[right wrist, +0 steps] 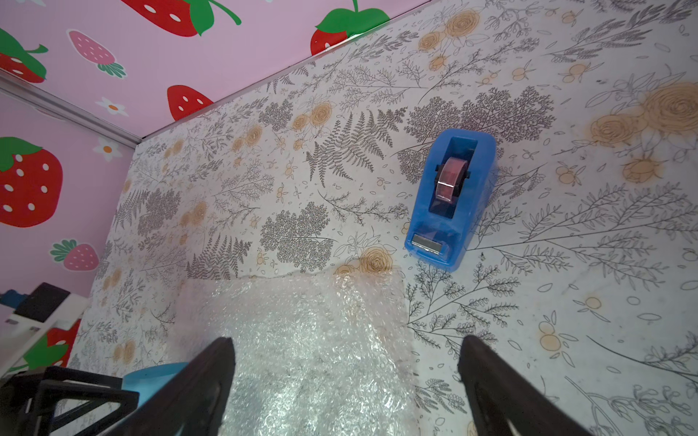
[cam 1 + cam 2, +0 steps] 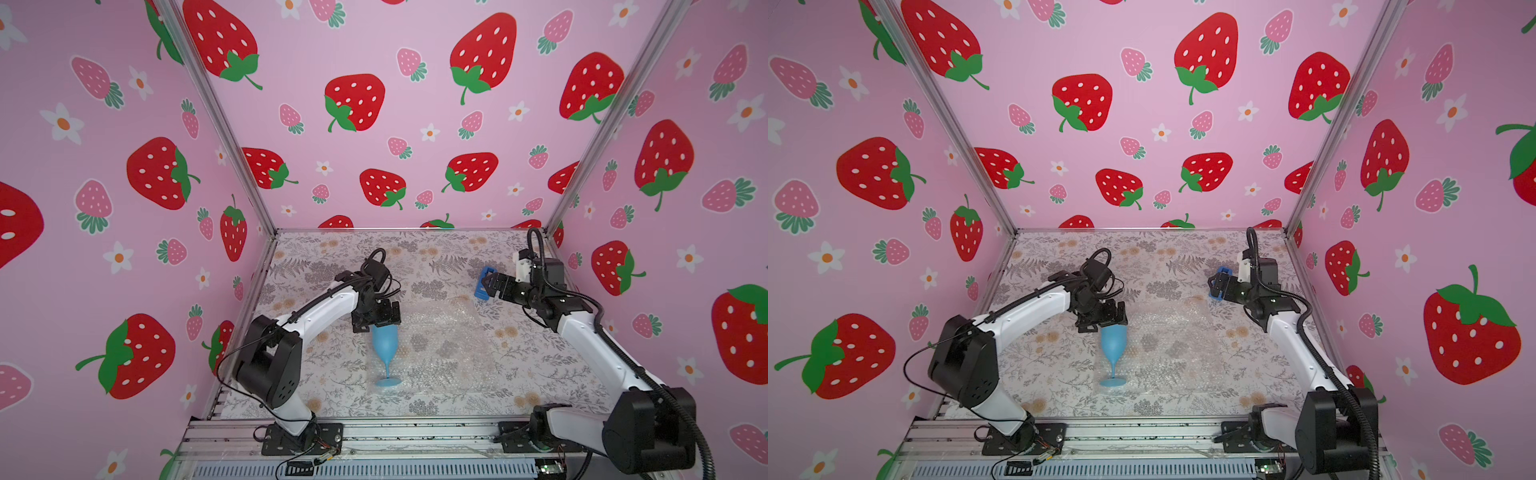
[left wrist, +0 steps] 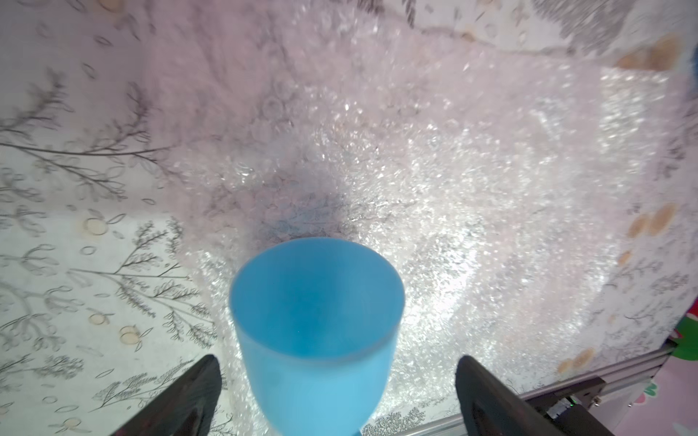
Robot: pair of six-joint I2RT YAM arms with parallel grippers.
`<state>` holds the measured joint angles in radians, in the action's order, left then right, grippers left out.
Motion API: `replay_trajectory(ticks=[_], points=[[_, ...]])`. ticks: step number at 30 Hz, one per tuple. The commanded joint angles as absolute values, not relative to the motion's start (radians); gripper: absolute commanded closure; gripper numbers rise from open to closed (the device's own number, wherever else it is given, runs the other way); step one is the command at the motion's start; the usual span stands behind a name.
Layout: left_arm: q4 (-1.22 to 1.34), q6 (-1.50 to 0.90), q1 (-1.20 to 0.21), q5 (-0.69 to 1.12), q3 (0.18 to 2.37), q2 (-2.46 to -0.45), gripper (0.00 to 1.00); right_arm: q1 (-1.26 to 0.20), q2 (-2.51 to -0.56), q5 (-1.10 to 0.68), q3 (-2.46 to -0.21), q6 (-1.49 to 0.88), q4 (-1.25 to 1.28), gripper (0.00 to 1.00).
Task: Wrap wine glasses in bubble wrap
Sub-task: Place the wine glass on the bubble wrap, then wrap the wine glass in bubble wrap.
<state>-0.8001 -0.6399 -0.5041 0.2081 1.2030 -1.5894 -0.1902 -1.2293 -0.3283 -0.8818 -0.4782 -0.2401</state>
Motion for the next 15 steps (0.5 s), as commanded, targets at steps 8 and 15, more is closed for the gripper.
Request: replay_trajectory(ticks=[8,15], points=[[-0.619,-0.702,-0.463,0.207,0.799,-1.271,0.26,-0.389,-1.234,-0.452,-0.887,-0.593,-0.283,0.15],[-0.398,-0.743,-0.465,0.333,0.551,-1.215,0.64,-0.551,-1.287,-0.44,-0.851,-0.68,-0.278,0.27]])
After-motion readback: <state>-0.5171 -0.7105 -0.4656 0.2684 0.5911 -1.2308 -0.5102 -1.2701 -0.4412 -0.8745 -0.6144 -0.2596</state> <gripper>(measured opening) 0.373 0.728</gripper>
